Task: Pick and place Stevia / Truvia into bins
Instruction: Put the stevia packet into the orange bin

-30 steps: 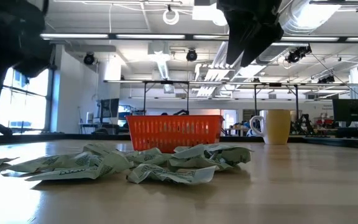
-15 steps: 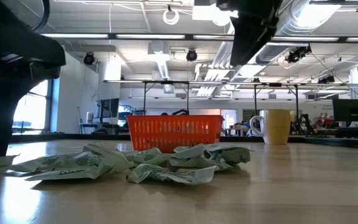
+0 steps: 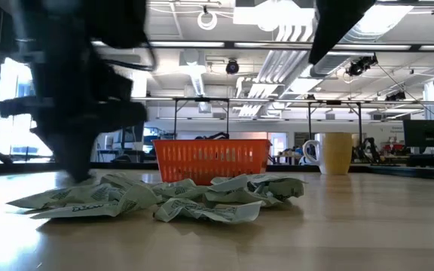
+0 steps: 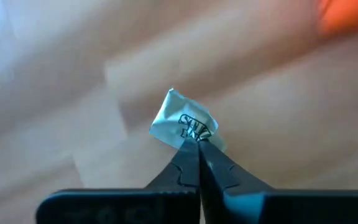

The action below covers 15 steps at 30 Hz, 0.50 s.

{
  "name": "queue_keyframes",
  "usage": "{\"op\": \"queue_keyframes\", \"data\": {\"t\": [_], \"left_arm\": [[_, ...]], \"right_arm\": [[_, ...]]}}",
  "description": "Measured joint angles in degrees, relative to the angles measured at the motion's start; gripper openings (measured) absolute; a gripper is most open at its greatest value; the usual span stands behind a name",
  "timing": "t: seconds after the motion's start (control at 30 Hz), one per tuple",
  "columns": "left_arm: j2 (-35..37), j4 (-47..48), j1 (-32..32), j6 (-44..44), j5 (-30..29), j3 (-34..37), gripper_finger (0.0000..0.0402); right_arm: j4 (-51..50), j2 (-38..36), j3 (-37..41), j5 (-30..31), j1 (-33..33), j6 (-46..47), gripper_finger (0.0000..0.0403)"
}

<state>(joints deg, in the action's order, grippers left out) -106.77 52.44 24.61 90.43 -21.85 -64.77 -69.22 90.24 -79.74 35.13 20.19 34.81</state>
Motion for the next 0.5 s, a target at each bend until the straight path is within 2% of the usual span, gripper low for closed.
{"op": "queue_keyframes", "data": {"t": [0.1, 0.2, 0.37, 0.43, 0.5], "left_arm": [[1.8, 2.3, -3.1, -8.2, -1.6, -5.8, 0.0039], [2.3, 5.1, -5.2, -17.8, -4.0, -12.5, 0.0022], [2.7, 6.6, -9.2, -32.1, -7.8, -23.3, 0.002], [2.6, 4.2, -11.7, -37.4, -6.6, -24.2, 0.0023], [2.5, 0.5, -14.7, -42.0, -1.8, -23.8, 0.0028]], "right_arm": [[-3.4, -1.8, 0.0, 1.7, 2.1, 4.4, 0.0309], [-7.1, -3.3, 0.0, 3.2, 4.0, 8.9, 0.0309], [-10.6, -4.6, 0.0, 4.0, 6.4, 14.7, 0.0309], [-10.6, -4.6, 0.0, 3.3, 7.0, 15.5, 0.0309], [-10.3, -4.5, 0.0, 2.4, 7.4, 16.1, 0.0309]]}}
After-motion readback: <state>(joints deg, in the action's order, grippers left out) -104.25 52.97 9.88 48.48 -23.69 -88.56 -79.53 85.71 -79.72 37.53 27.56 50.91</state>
